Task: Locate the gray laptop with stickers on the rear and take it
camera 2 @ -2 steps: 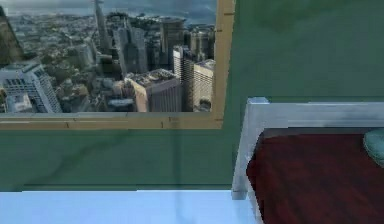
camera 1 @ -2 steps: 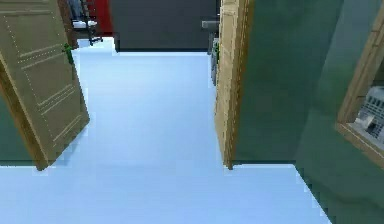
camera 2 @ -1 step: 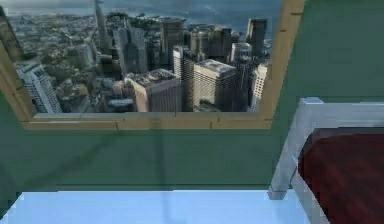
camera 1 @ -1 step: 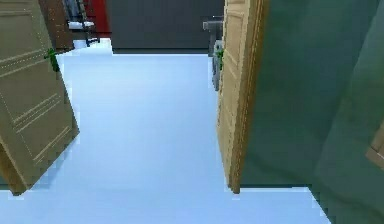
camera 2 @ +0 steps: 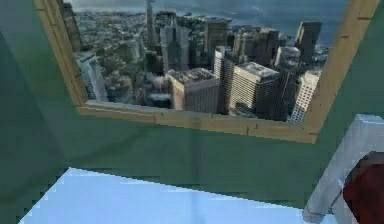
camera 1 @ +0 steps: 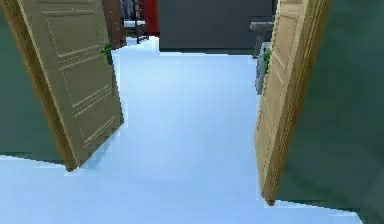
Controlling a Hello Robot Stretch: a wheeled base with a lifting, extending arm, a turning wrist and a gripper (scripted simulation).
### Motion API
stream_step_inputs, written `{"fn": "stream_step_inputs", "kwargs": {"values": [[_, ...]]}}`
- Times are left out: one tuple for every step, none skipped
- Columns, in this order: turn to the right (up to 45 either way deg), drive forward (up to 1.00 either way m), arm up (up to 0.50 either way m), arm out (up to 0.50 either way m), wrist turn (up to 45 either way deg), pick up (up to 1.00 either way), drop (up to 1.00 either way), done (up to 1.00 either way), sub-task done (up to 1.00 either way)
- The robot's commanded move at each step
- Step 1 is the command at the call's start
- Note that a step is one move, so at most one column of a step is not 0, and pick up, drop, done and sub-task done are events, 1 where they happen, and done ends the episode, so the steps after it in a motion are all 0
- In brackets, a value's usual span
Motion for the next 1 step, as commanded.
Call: {"fn": "stream_step_inputs", "kwargs": {"values": [[0.0, 1.0, 0.0, 0.0, 0.0, 0.0, 0.0, 0.0, 0.0]]}}
